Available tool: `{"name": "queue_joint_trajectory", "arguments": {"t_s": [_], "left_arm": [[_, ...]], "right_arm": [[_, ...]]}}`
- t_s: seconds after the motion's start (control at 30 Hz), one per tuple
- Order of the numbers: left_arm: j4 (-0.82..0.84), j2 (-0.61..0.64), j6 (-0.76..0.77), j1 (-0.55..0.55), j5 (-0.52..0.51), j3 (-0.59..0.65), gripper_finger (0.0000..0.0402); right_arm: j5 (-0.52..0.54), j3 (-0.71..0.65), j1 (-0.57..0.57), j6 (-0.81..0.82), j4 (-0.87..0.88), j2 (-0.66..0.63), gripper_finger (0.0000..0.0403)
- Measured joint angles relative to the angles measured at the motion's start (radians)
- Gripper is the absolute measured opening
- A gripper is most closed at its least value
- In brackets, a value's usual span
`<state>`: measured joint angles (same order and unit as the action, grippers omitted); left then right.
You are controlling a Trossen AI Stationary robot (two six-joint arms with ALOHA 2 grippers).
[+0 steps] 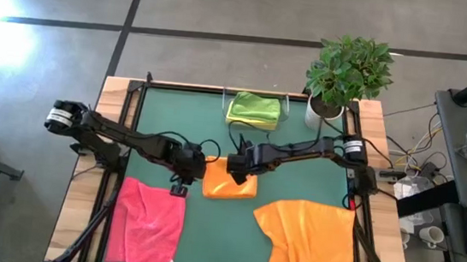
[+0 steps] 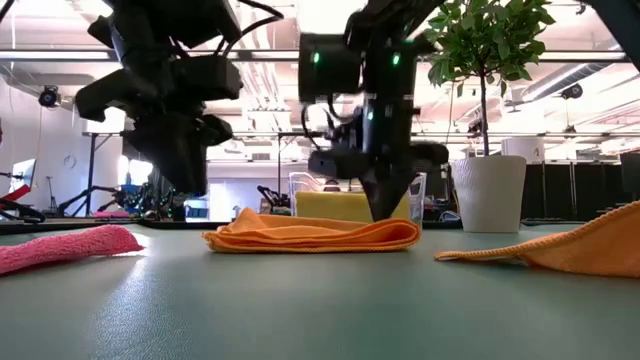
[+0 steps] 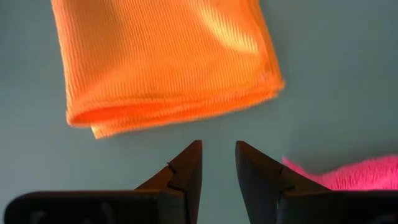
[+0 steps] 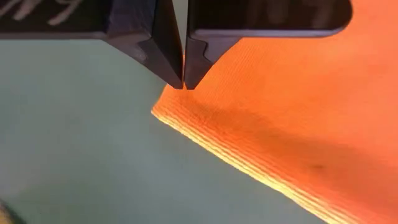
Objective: Fold microfiber towels
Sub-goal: Put the folded orange towel into the transparent bin
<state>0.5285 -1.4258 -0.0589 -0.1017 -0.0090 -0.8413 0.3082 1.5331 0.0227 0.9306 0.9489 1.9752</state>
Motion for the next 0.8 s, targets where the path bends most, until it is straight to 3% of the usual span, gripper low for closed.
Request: {"name": "queue_joint_trajectory", "arguments": {"t_s": [0.4, 0.57, 0.8], "left_arm": [[0.116, 0.0, -0.008, 0.0, 0.0, -0.001, 0.0086], [0.18, 0.0, -0.037, 0.003, -0.006, -0.001, 0.0123], [0.198, 0.0, -0.053, 0.025, -0.145, -0.001, 0.0186]], "right_arm": [[0.035, -0.002, 0.116, -0.014, 0.116, -0.172, 0.0008], [0.033, -0.026, 0.176, 0.037, 0.228, -0.23, 0.0008], [0.024, -0.215, 0.228, 0.122, 0.22, -0.365, 0.0008]]}}
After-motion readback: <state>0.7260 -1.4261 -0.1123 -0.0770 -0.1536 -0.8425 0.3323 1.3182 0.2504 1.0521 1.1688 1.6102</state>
